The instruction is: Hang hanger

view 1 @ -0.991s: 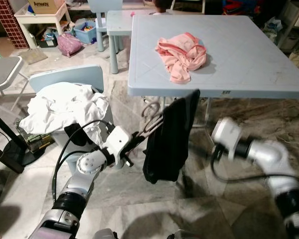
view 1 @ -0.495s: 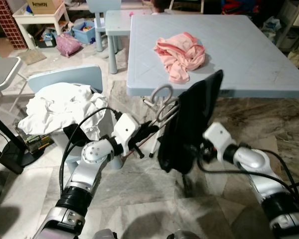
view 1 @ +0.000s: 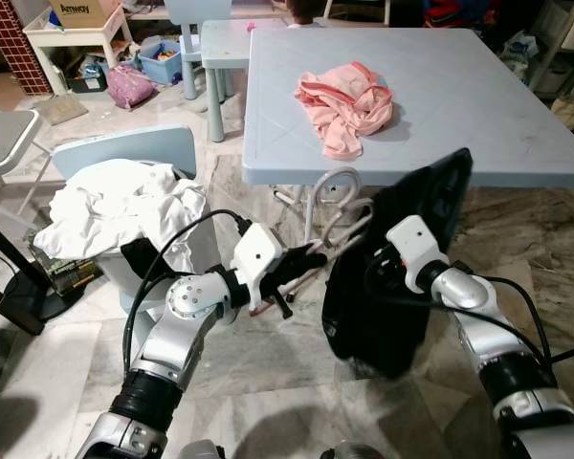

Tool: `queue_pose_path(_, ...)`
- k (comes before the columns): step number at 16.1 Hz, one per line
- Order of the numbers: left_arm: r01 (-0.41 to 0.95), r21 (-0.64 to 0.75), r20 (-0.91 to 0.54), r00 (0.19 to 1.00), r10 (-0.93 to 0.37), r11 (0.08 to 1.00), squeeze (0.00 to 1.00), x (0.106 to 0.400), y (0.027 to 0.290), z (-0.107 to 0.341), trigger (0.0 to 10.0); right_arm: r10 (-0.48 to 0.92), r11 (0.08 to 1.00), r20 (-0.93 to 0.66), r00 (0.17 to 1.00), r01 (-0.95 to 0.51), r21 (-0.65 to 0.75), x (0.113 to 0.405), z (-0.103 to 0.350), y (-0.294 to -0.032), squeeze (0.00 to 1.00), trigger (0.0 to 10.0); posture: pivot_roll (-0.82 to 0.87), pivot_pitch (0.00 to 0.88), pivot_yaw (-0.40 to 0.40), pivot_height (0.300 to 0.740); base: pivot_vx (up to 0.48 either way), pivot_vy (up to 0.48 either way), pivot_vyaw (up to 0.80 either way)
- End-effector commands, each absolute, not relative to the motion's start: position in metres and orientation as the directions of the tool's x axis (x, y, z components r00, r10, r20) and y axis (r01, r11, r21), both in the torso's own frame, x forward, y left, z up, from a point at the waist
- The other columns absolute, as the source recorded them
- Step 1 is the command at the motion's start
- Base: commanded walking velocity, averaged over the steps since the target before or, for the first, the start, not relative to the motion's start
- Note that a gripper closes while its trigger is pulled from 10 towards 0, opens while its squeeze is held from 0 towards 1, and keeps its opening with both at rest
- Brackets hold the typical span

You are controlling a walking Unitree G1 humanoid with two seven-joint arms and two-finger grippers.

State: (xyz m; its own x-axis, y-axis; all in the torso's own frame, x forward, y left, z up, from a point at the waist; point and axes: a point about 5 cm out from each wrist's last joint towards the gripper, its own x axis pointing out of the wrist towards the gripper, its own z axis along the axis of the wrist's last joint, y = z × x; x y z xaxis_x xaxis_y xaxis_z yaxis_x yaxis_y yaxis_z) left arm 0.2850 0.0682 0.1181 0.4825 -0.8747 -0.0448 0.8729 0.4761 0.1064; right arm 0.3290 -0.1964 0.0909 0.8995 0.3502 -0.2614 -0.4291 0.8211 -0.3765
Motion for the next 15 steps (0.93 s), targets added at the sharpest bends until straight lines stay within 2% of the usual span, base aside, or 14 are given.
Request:
queue_pose_path(1,0.886,0.134,0.038,0.443,-0.896,0.444,0.0,0.283,0.062,0.138,0.0,0.31,0.857,-0.241,0.919,-0.381,-0.348,0.334,0.096,-0.202,0.0,0.0,-0.09,0.017,-0.011,0.74,0.0,0.0,0.0)
queue_pose_path(11,0.889,0.158,0.012,0.433,-0.901,0.429,0.0,0.279,0.067,0.143,0.0,0.223,0.902,-0.249,0.942,-0.296,-0.313,0.333,0.094,-0.222,0.0,0.0,-0.09,0.023,-0.005,0.74,0.0,0.0,0.0)
queue_pose_path(15,0.876,0.178,-0.014,0.458,-0.889,0.449,0.0,0.282,0.075,0.14,0.0,0.18,0.924,-0.233,0.956,-0.246,-0.293,0.332,0.096,-0.234,0.0,0.0,-0.08,0.021,-0.011,0.74,0.0,0.0,0.0)
